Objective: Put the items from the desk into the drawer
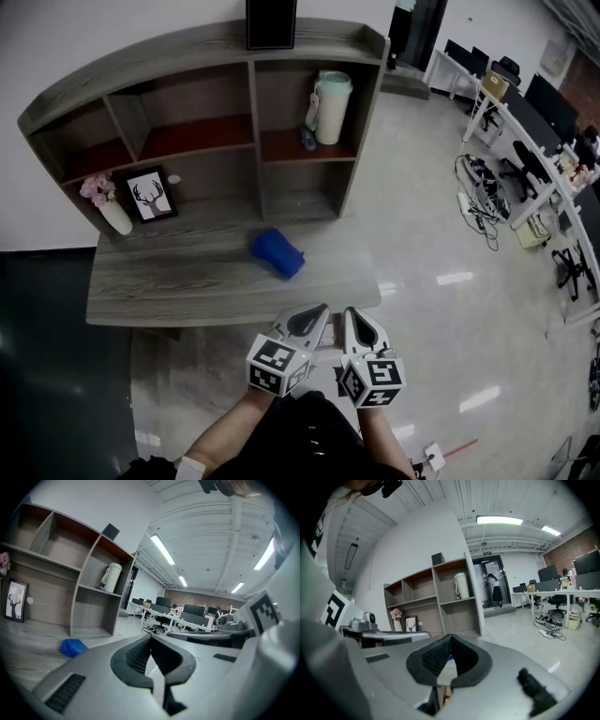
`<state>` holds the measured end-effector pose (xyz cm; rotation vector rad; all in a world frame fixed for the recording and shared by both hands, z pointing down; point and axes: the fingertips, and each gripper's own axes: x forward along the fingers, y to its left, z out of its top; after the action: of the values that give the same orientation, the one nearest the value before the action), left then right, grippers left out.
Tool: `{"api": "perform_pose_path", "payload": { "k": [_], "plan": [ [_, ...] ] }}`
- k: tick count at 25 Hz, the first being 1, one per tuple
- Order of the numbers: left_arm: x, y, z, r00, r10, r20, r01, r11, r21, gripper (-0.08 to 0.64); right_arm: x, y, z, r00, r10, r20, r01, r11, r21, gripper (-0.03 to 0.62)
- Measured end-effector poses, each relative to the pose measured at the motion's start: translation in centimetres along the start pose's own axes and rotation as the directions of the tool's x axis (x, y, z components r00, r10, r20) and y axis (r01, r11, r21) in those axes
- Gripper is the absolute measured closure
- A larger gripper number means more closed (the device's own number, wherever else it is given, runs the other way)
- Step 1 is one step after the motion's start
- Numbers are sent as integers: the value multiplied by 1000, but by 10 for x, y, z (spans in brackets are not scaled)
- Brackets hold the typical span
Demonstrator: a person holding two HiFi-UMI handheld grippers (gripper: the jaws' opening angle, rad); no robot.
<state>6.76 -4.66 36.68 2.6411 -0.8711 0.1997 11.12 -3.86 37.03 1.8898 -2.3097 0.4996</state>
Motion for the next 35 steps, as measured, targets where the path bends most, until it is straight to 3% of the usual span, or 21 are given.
{"api": "perform_pose_path", "payload": {
  "k": [28, 35],
  "plan": [
    [8, 96, -20, 989, 148, -13, -149, 987, -54, 549, 81, 5, -20, 994, 68, -83, -71, 997, -30, 580],
    [4, 130, -27, 980, 201, -15, -201, 978, -60, 549, 107, 14, -23, 987, 120, -105, -127, 990, -65, 580]
  ]
}}
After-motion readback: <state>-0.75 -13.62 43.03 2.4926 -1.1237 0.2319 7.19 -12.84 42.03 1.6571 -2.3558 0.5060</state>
